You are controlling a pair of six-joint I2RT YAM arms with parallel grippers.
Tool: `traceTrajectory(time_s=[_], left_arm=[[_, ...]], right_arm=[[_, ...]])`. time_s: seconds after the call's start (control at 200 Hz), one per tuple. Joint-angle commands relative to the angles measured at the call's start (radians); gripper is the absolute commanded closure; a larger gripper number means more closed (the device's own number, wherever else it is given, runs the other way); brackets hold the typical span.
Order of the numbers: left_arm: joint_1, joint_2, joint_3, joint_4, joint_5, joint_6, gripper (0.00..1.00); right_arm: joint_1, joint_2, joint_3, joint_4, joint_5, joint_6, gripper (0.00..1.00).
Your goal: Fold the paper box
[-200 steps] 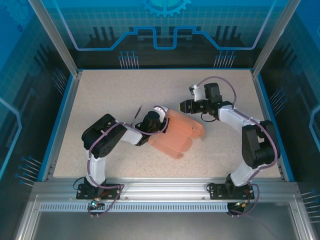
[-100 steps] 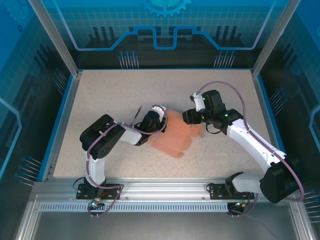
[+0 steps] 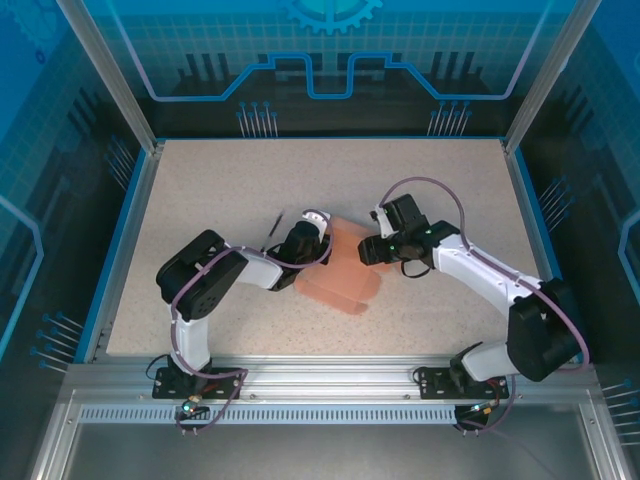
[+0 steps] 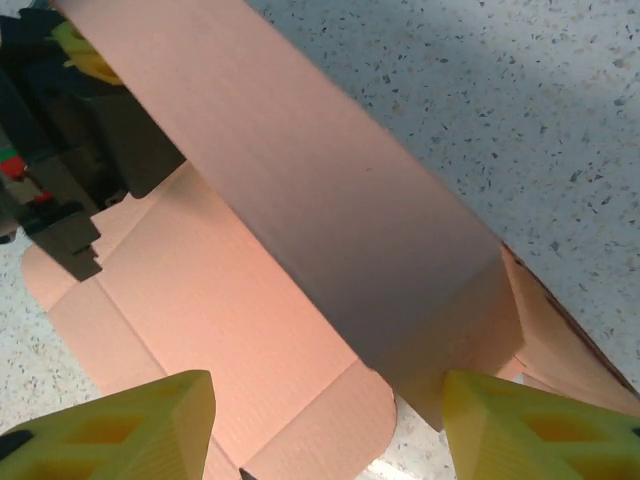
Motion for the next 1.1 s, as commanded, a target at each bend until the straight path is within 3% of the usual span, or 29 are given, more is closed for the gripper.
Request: traceTrajectory(time_s=[0.0,0.31,0.685,0.83,1.096], left_arm=[[-0.010,-0.030,0.021,0.001,-0.016,-0.026,1.00],[-0.013,-0.031,0.022,-0.003,-0.020,-0.027,1.00],[-0.013,-0.043,0.038,-0.049,-0.091,-0.053,1.00],[-0.014,-0.048,0.037,-0.050,-0.090,-0.056,1.00],[-0.013,-0.056,0.031,-0.052,-0.081,-0.056,1.00]], right_arm=[[0.010,0.024,-0.017,0.092,-0.024,0.040,0.38],[-0.034,0.066,-0.076,0.334,-0.174,0.109,0.40],[-0.026,-0.119,-0.200,0.110,0.038,0.083,0.37],[-0.021,-0.140,-0.282,0.179,0.043,0.130,0.36],[0.005,-0.041,-0.339,0.354,0.058,0.205,0.36]])
